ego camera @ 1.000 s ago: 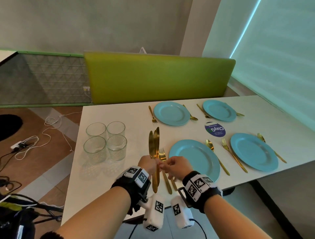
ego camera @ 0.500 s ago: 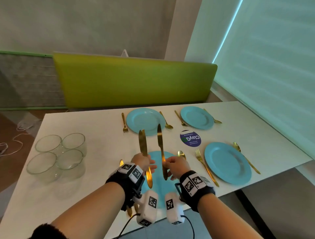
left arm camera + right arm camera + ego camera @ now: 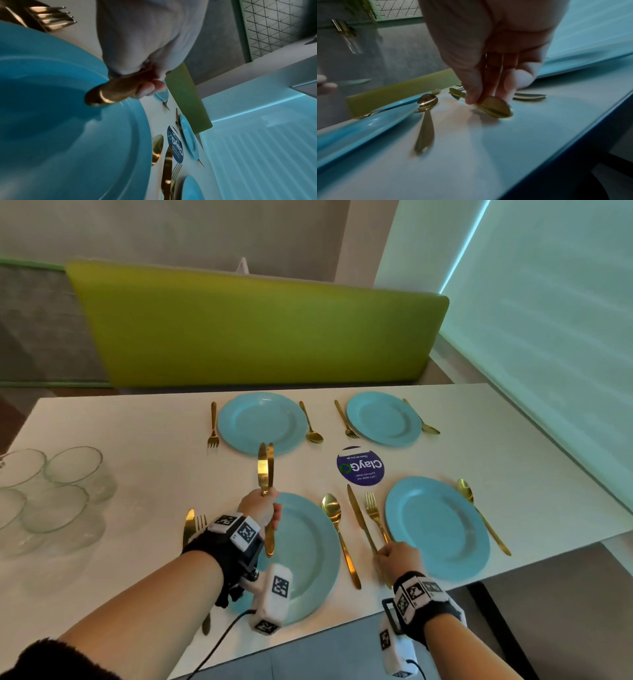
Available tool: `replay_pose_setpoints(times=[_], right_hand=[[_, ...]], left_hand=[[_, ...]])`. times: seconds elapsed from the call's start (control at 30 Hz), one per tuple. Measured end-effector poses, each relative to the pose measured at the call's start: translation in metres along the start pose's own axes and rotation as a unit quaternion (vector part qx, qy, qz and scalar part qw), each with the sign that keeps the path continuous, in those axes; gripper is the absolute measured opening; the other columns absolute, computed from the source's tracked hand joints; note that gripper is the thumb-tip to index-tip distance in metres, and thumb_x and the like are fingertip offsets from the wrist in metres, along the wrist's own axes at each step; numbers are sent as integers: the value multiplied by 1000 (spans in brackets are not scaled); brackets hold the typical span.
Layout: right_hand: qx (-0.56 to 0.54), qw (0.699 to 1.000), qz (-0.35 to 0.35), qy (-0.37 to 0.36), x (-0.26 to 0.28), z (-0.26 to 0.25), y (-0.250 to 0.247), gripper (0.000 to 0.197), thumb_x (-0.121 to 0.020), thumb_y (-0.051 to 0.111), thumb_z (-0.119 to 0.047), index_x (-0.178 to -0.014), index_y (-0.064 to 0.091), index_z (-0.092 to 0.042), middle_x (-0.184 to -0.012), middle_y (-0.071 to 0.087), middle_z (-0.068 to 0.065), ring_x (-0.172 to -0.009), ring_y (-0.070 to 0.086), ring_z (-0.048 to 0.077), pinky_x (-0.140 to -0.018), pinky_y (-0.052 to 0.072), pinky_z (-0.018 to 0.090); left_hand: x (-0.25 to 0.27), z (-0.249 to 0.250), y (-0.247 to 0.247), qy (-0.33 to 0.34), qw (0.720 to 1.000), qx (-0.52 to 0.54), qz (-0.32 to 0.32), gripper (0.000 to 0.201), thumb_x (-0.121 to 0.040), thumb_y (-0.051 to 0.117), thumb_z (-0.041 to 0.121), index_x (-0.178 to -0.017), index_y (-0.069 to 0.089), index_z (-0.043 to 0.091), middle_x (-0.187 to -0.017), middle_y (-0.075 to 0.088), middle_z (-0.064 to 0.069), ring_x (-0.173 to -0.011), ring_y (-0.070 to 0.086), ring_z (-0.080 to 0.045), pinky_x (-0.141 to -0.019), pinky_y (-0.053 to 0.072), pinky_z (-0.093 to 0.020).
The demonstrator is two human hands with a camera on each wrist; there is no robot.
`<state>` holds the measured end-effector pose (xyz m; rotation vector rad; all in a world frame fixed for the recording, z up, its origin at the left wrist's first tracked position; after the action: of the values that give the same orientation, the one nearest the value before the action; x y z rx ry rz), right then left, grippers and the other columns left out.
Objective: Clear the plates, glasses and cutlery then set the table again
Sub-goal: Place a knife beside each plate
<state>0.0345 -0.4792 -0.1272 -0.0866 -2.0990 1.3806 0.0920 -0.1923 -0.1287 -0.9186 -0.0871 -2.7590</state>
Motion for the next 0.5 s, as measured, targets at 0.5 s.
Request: replay_pose_setpoints(times=[0.5], right_hand=[[17, 998, 50, 47, -14, 8, -4, 20, -89, 54, -23, -95, 72, -15, -81, 61, 3, -74, 57, 19, -69, 48, 25]], left_hand=[[4, -1, 31, -28, 999, 11, -18, 26, -97, 32, -1, -75, 45, 8, -64, 51, -11, -54, 45, -17, -49, 35, -25]])
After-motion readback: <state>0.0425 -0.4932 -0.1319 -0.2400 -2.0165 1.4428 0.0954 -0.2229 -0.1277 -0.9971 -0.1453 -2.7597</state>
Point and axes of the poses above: each hand's wrist, its own x-axis away from the middle knuckle, its own y-axis out of the palm, z = x × y, the point moved 9 cm from there along -x, towards the middle knuckle
